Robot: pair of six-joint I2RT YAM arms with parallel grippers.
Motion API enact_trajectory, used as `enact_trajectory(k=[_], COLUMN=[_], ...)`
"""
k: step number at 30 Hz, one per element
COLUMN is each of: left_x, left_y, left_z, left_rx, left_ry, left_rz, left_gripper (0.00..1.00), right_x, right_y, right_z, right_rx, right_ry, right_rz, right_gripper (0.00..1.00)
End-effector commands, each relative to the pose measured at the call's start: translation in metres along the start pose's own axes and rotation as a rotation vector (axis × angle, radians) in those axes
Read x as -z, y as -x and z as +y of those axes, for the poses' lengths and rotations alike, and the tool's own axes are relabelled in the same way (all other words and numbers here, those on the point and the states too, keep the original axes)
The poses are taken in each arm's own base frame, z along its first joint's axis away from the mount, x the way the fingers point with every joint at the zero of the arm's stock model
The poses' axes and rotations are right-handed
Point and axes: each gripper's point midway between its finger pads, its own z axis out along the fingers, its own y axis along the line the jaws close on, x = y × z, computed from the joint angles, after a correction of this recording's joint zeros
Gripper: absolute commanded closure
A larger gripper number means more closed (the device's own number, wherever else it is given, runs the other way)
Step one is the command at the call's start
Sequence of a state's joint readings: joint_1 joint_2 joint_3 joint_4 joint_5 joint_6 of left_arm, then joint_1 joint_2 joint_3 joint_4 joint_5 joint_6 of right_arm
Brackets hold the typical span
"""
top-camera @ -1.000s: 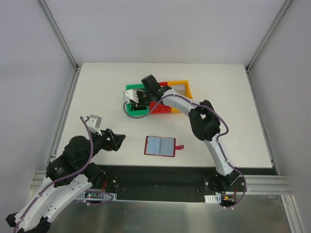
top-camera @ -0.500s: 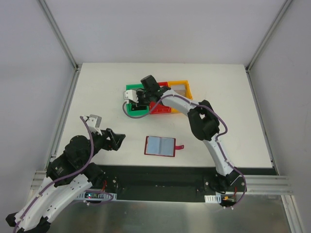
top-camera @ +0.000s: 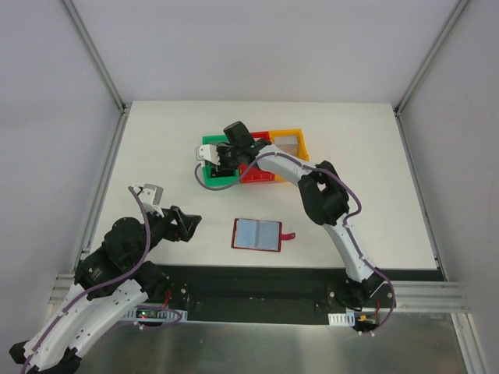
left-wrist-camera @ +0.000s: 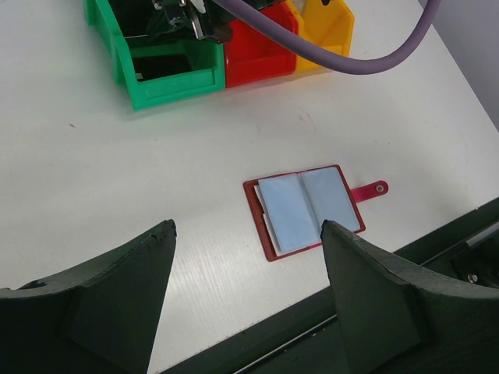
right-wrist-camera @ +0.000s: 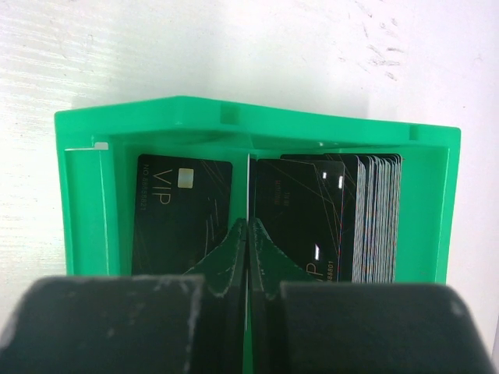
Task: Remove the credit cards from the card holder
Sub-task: Place the credit card in the storage box.
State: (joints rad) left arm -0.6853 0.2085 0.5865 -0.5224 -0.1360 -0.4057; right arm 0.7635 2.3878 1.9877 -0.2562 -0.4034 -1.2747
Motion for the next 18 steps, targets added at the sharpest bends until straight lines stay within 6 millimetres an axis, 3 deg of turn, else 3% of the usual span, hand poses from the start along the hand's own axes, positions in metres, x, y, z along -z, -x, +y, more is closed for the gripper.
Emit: enact_trajectory(k=[1, 7, 18], left_x=[-0.001, -0.002, -0.002], left_y=[0.004, 0.003, 0.003], left_z=[0.003, 0.003, 0.004], left_rx=[-0.015, -0.016, -0.016], left_ry=[0.019, 0.021, 0.023], left_rz=[-0.012, -0.006, -0.004], left_gripper=[0.25, 0.25, 0.24], right_x=[-0.001, 0.001, 0.006], right_y=[0.006, 0.008, 0.009], right_z=[-0.011, -0.017, -0.029], right_rx=[0.013, 0.009, 0.006], right_ry=[-0.032, -0.062, -0.115], right_rz=[-0.009, -0.003, 0.014], right_gripper=[0.99, 0.88, 0.79])
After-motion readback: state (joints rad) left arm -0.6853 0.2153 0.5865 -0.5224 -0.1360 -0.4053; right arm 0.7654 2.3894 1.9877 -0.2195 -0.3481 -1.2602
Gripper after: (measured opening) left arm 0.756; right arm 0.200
